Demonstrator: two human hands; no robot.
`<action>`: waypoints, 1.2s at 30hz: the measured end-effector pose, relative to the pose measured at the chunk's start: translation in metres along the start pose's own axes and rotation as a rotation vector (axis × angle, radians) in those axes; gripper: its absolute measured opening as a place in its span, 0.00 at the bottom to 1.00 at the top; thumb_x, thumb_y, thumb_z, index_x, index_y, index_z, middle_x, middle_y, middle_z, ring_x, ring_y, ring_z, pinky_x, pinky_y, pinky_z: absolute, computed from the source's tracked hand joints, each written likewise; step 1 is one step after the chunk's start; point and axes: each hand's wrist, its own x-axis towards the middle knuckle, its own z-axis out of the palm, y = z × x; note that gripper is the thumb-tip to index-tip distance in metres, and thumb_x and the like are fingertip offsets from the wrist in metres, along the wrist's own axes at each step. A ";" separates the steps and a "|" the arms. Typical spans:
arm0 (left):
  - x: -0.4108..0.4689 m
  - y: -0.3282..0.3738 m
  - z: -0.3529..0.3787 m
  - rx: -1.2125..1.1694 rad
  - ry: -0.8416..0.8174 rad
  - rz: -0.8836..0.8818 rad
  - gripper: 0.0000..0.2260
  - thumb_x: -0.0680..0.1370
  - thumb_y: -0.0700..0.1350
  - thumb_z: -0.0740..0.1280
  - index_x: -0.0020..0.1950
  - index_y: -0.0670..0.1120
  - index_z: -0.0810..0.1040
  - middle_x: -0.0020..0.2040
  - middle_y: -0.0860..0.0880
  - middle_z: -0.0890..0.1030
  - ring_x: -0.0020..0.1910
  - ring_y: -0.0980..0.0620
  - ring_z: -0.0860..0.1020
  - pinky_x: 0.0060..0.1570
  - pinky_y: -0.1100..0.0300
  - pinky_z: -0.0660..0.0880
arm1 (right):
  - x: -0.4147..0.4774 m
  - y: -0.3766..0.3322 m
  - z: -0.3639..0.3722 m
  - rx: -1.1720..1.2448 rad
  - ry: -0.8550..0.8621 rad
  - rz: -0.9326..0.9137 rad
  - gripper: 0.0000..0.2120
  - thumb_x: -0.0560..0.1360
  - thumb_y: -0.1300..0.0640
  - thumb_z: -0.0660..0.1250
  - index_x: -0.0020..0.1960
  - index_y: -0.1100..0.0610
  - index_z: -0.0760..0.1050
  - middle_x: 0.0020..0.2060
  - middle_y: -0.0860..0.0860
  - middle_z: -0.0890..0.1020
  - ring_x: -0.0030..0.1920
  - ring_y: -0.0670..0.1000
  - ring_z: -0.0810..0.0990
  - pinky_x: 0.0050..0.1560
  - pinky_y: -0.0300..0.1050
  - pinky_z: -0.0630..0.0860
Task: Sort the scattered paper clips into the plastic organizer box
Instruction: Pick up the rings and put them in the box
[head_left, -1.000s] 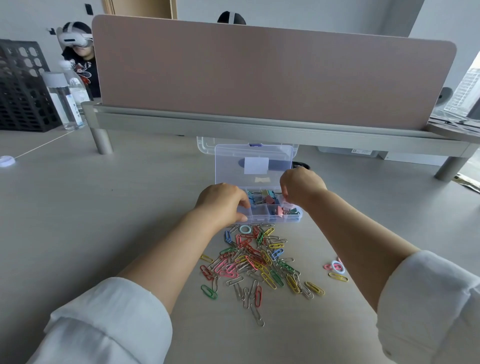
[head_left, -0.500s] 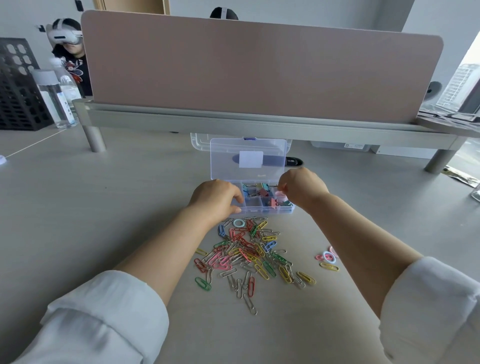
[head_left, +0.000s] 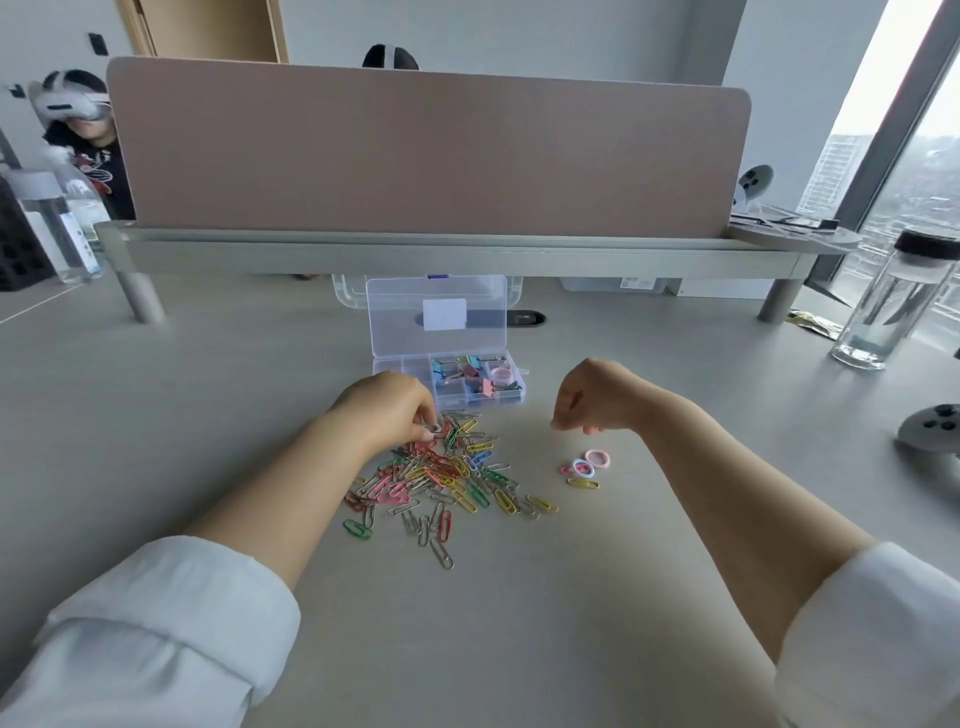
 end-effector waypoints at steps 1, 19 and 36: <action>0.000 0.001 0.002 -0.004 -0.002 -0.003 0.10 0.73 0.46 0.70 0.54 0.48 0.79 0.54 0.48 0.81 0.52 0.49 0.78 0.51 0.56 0.74 | -0.005 0.003 0.000 0.050 -0.027 0.000 0.05 0.69 0.58 0.70 0.43 0.59 0.81 0.28 0.51 0.78 0.27 0.47 0.73 0.31 0.37 0.71; 0.000 0.030 0.018 -0.149 -0.032 -0.011 0.11 0.73 0.48 0.70 0.50 0.44 0.76 0.49 0.47 0.79 0.48 0.49 0.76 0.50 0.56 0.73 | -0.029 0.007 0.017 0.240 -0.074 -0.138 0.08 0.67 0.63 0.72 0.46 0.59 0.82 0.29 0.46 0.80 0.25 0.38 0.75 0.30 0.27 0.71; -0.003 0.037 0.016 -0.397 0.261 0.049 0.03 0.70 0.44 0.73 0.41 0.47 0.81 0.35 0.53 0.79 0.36 0.54 0.78 0.43 0.61 0.74 | -0.034 -0.013 0.025 -0.106 -0.120 -0.203 0.12 0.74 0.55 0.66 0.52 0.62 0.78 0.43 0.52 0.74 0.43 0.52 0.71 0.34 0.39 0.65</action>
